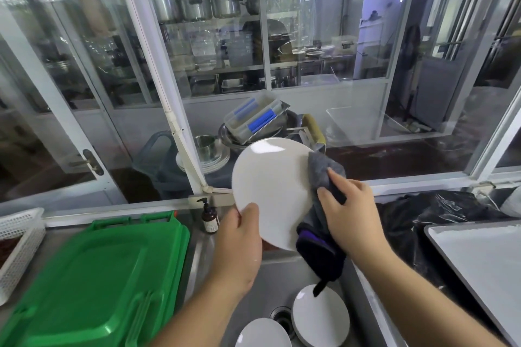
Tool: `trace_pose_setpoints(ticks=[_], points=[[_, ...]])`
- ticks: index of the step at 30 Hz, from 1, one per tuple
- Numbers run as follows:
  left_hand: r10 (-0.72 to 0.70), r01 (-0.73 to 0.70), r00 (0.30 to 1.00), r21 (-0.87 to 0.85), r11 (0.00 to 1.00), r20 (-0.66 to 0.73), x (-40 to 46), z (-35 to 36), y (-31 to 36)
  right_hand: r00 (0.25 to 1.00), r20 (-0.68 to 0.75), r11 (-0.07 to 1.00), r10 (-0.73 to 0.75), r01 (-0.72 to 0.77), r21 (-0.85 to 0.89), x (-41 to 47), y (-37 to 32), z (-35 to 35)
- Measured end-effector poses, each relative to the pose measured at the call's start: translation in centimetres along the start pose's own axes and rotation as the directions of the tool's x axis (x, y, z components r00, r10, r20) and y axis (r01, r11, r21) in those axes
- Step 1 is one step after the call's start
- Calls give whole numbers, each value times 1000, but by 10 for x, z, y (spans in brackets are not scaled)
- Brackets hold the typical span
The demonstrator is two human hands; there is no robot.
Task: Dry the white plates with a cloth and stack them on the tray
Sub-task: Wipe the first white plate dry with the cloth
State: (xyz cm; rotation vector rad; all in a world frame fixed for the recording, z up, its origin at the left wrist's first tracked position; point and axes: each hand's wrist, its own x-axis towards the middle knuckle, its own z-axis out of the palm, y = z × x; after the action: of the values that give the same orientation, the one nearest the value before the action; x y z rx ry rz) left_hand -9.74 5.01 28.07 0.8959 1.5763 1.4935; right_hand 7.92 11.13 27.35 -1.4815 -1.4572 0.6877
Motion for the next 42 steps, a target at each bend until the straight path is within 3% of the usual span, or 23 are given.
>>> trace_pose_setpoints(ticks=[5,8,11,14,18,23,28,32,35,38,42], points=[[11,-11,1000,61,998,1,-10,14,0,999,17,925,-39,43,-377,-13,0,8],[-14,11,999,106,994,31,-16,18,2,968,169,929,-186,230,-290,-13,-2,7],[-42,24,994,179,984,98,-24,23,-4,886,319,893,-337,408,-190,-4,-14,4],[-66,48,991,152,987,112,-31,24,-7,827,325,804,-459,542,-244,17,-26,-3],[-43,38,997,73,997,67,-29,19,-1,808,355,753,-470,577,-317,38,-33,-15],[47,-47,999,16,999,-10,-9,11,8,726,554,716,-408,631,-298,20,-22,-21],[61,-62,998,50,997,6,-4,10,10,719,436,683,-541,678,-270,-4,-15,-13],[58,-63,997,110,992,53,-16,14,9,629,495,659,-600,739,-140,-3,-15,-6],[78,-99,988,169,981,130,-29,16,12,595,456,598,-661,786,-159,13,-26,-1],[79,-108,984,181,978,162,-36,15,13,616,376,566,-692,787,-246,34,-38,-2],[112,-130,988,178,975,104,-29,10,16,688,242,589,-684,717,-373,55,-42,-6]])
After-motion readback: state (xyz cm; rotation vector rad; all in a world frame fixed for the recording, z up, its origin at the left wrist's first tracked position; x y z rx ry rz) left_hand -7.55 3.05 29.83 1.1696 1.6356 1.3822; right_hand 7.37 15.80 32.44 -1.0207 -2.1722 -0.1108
